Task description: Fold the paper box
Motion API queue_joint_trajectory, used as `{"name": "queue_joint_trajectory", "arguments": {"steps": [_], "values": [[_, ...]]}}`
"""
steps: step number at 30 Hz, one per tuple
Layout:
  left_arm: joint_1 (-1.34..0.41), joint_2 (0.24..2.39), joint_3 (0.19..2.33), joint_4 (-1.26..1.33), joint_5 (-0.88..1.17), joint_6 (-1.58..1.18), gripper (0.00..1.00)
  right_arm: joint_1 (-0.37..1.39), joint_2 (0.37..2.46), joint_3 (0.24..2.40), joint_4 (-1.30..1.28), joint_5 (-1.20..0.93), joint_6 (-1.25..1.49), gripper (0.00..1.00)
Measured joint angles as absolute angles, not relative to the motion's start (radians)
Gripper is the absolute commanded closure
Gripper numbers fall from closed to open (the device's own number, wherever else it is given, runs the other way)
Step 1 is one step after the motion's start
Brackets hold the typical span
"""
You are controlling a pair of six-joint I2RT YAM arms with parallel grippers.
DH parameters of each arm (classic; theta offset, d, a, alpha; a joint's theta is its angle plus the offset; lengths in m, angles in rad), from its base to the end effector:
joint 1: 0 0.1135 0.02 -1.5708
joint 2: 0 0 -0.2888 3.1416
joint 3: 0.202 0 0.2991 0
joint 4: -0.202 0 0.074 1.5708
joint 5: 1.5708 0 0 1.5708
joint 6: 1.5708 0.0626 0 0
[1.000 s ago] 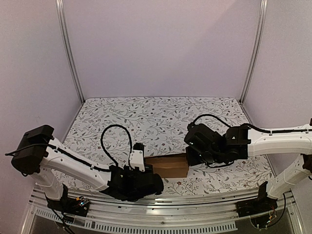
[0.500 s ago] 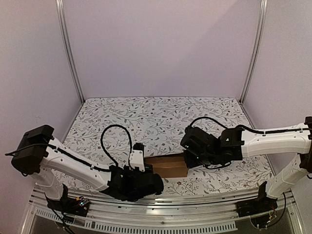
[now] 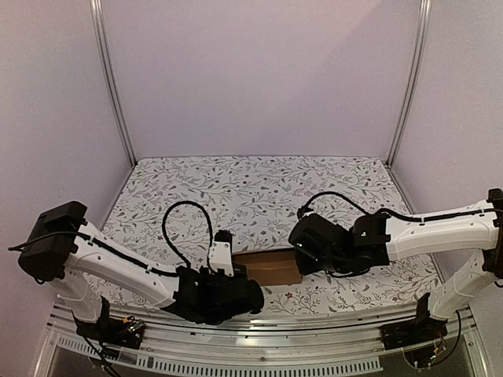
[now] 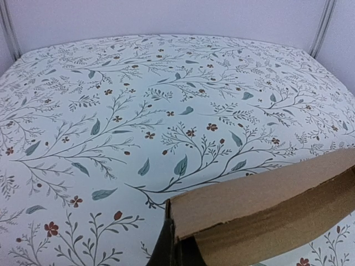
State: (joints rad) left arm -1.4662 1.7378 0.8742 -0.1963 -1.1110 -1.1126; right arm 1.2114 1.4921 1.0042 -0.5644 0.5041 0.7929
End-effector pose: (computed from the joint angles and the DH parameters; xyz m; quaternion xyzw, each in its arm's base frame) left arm 0.0927 -0.3460 0.1257 0.0134 0.8327 -0.0645 0.5498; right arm 0.1507 0.3152 0.2052 -0.1319 0.9289 0.0794 0.3368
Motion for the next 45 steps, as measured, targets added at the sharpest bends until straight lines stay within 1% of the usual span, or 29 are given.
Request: {"name": "queue_joint_trajectory", "arguments": {"steps": [7,16,21,28,31,36,40,43,45], "values": [[-1.466,1.738,0.875,-0.198,-1.110,-1.116,1.00,1.272,1.494,0.930,-0.506,0.557,0.849,1.00],[-1.466,1.727,0.875,-0.214,-1.092,-1.124,1.00,1.301,1.508,0.917,-0.479,0.623,0.913,1.00],[-1.466,1.708,0.878,-0.252,-1.055,-1.121,0.83,1.303,1.514,0.922,-0.481,0.636,0.916,1.00],[-1.466,1.672,0.886,-0.338,-1.000,-1.103,0.57,1.300,1.561,0.971,-0.527,0.676,0.913,1.00],[-1.466,1.644,0.880,-0.363,-0.961,-1.082,0.48,1.295,1.573,0.984,-0.543,0.683,0.909,1.00],[-1.466,1.552,0.855,-0.386,-0.817,-1.013,0.42,1.288,1.581,0.997,-0.554,0.685,0.895,1.00],[-1.466,1.459,0.839,-0.413,-0.665,-0.933,0.42,1.288,1.587,1.009,-0.552,0.678,0.885,1.00],[-1.463,1.390,0.839,-0.434,-0.566,-0.867,0.49,1.288,1.588,1.009,-0.552,0.678,0.884,1.00],[-1.455,1.357,0.841,-0.437,-0.517,-0.838,0.52,1.288,1.588,1.010,-0.553,0.677,0.881,1.00]]}}
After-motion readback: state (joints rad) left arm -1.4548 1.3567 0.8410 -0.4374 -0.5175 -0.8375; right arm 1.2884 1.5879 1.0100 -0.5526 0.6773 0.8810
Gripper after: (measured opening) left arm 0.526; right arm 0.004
